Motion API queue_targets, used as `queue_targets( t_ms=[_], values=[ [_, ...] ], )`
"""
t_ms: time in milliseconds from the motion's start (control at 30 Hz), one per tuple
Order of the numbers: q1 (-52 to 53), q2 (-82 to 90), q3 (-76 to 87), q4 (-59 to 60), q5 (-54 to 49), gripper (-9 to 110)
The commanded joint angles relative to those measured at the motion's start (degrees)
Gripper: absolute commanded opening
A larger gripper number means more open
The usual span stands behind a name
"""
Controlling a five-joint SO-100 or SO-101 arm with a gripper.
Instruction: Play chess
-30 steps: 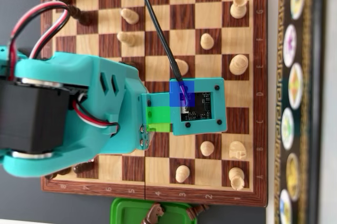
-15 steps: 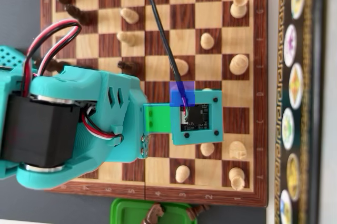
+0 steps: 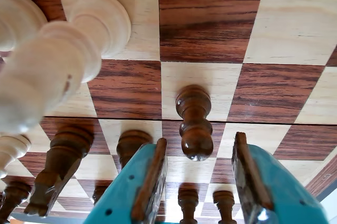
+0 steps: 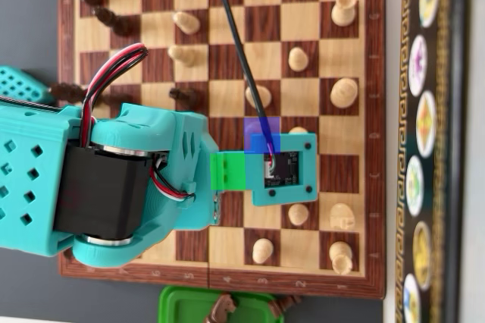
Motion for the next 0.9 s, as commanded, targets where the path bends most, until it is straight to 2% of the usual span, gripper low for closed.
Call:
queue_targets(
  t_ms=[0, 633, 867],
  values=[
    [0.1, 0.4, -1.3, -2.0, -0.1, 18],
    [0.6, 0.4, -2.0, -3.9, -0.2, 18],
    [0.6, 0.4, -2.0, -4.8, -0.3, 8]
  ],
)
